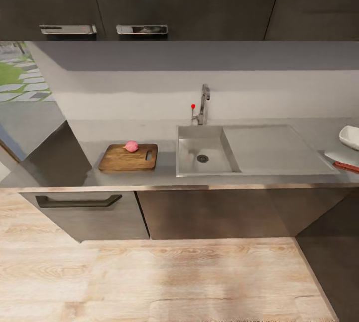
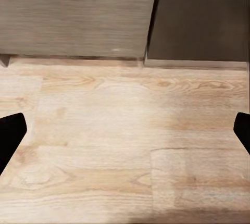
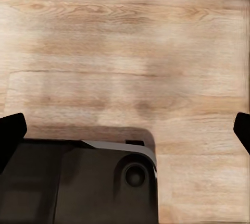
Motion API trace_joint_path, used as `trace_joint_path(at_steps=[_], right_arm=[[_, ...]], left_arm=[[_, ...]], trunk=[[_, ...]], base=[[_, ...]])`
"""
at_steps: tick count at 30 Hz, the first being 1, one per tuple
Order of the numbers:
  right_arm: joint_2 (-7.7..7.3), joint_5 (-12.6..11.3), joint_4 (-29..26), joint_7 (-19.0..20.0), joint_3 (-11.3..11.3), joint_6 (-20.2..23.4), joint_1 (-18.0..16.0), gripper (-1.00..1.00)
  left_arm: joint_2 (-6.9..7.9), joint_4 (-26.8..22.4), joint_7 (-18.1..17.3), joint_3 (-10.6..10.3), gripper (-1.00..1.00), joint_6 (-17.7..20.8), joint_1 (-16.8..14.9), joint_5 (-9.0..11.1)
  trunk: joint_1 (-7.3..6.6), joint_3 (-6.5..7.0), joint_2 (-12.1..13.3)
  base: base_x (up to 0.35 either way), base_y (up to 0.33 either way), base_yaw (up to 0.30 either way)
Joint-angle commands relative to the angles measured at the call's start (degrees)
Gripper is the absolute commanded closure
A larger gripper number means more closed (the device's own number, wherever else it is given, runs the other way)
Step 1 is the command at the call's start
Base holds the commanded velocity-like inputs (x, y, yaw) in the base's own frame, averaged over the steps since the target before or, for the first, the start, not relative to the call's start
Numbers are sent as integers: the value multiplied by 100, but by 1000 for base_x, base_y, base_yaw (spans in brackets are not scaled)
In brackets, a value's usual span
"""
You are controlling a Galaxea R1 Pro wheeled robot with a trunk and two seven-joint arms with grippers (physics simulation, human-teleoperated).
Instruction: In the kitchen, take the Vidalia onion out of the sink, dice it on the chopping board with the paring knife, put the diced onion into the bowl on the countertop, then place both the paring knife and the chopping board into the sink.
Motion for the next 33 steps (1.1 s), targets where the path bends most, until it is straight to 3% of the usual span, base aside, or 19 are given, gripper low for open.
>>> trace_joint_path(at_steps=[1, 16, 33], right_arm=[[-2, 57, -8, -58, 8, 7, 2, -100], [-4, 57, -10, -60, 6, 7, 2, -100], [-4, 57, -10, -59, 6, 7, 2, -100]], left_arm=[[-16, 73, 61, -51, -100, -85, 0, 11], [-293, 924, 64, -48, -100, -208, 2, 12], [-312, 945, 57, -48, -100, -207, 1, 12]], trunk=[[4, -6, -10], [4, 32, -10], [4, 81, -10]], base=[[0, 0, -275], [0, 0, -278], [0, 0, -278]])
